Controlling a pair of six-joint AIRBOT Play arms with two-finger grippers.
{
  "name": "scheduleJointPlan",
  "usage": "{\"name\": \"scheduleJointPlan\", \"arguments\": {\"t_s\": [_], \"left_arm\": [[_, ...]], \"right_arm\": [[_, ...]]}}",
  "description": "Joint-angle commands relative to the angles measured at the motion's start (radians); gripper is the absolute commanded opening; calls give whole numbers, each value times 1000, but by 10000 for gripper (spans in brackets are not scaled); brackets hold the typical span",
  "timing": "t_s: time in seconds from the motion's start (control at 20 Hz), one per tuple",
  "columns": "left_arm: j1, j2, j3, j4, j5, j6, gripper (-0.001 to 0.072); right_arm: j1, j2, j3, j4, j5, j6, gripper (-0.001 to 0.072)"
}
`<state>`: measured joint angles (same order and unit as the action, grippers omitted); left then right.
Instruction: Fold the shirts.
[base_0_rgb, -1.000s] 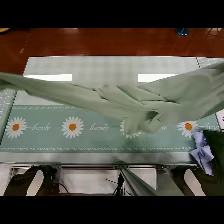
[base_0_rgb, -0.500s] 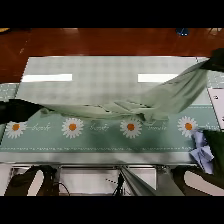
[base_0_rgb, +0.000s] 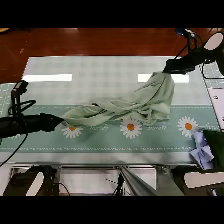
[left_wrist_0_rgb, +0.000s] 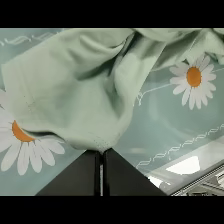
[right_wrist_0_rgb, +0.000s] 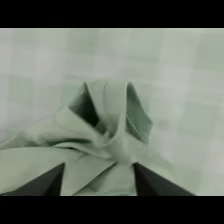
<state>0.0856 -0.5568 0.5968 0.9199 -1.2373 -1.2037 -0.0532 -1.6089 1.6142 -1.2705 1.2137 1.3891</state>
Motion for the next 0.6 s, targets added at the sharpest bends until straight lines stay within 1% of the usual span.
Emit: {"name": "scheduleJointPlan", "arguments": {"t_s": [0.0,0.1,0.15,0.25,0.35,0.4,0.55], "left_arm": [[-18,1,-44,0,34,6,28],[-18,1,-44,0,47,7,28],[-18,1,-44,0,52,7,28],[-18,1,-44,0,52,7,28],[-18,1,-44,0,52,7,28],[-18,1,-44,0,52,7,28],[-18,1,-44,0,52,6,28]], "right_arm": [[-29,7,3,-35,86,-92,534],[-84,44,2,-166,211,-118,534],[-130,55,-10,-179,244,-103,534],[-238,73,-93,-8,277,-96,534],[-317,94,-241,141,291,-126,534],[-338,107,-323,168,284,-135,534],[-340,126,-507,175,224,-175,533]]}}
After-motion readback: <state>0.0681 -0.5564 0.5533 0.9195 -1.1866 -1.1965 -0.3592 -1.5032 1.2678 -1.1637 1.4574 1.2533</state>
